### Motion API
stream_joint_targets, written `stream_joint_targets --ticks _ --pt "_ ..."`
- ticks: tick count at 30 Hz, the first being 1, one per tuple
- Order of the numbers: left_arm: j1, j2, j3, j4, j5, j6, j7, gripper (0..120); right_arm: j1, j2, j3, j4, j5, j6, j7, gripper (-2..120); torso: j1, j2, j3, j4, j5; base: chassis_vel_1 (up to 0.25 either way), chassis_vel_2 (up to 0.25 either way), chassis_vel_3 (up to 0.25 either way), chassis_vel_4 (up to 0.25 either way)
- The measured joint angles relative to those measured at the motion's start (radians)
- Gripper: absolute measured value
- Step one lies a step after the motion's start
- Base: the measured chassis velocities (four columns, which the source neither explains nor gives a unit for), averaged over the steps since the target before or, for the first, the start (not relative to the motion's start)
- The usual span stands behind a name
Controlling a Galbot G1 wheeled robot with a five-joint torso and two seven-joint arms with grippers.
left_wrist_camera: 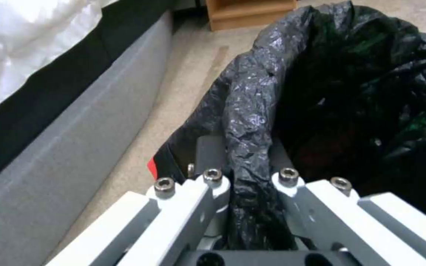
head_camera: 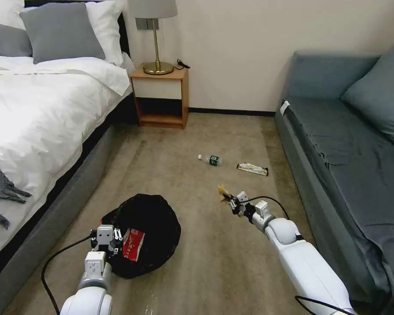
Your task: Pick up the trash bin, then pick up the garbage on the floor and place it into the trash bin.
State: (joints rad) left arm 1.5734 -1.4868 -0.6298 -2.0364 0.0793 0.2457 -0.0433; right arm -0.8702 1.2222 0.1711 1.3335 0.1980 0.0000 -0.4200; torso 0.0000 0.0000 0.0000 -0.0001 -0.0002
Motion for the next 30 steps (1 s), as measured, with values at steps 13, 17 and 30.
stream_joint_targets --ticks 13,17,30 --pt "-0.01 -0.001 0.012 -0.007 0.013 0.012 0.0 4 -0.099 0.021 -0.152 0.409 0.084 -0.116 0.011 0 0.0 0.0 0.0 0.0001 -0.0001 0.0 0.0 0.0 0.0" --pt "-0.004 0.002 0.011 -0.012 0.013 0.012 0.0 4 -0.125 0.035 -0.221 0.493 0.089 -0.138 0.013 0 0.0 0.0 0.0 0.0001 0.0 0.0 0.0 0.0 0.0" --pt "-0.002 0.0 0.017 -0.017 0.015 0.01 0.0 4 -0.155 0.104 -0.364 0.437 0.043 -0.113 0.009 0 0.0 0.0 0.0 0.0001 0.0001 0.0 0.0 0.0 0.0"
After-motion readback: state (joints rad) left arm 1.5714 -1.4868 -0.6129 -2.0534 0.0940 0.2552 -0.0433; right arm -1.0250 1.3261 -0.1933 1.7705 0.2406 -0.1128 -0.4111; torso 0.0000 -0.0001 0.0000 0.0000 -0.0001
